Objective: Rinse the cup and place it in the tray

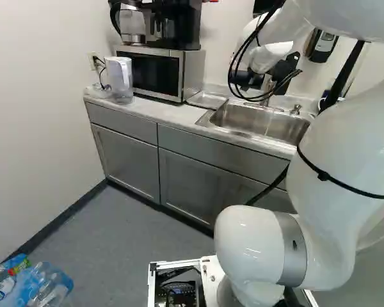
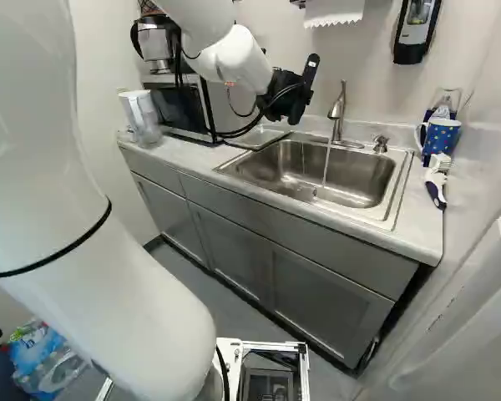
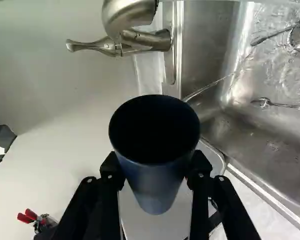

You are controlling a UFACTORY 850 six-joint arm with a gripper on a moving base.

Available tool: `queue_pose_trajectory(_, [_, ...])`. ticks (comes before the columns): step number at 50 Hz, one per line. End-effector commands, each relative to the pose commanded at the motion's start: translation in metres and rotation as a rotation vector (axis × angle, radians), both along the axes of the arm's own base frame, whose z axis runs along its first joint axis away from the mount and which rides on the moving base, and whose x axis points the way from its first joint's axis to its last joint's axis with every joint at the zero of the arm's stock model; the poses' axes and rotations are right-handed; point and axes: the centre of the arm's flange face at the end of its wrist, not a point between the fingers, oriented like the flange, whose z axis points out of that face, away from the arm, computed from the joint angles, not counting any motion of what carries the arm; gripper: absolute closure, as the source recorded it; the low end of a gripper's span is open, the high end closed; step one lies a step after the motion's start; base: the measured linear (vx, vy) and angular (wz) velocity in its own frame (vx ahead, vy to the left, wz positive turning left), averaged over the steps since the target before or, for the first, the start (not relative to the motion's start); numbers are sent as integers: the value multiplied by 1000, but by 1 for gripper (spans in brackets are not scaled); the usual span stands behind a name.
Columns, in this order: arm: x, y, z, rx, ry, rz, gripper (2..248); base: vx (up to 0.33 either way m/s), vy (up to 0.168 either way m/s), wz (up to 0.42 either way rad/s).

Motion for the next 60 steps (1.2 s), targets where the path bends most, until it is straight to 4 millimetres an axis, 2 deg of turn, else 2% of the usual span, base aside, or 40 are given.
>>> queue_pose_trajectory(44, [0,0,0,-2,1,1,124,0,0,0])
queue_pose_trajectory(60, [0,0,0,-118,36,61,124,0,0,0])
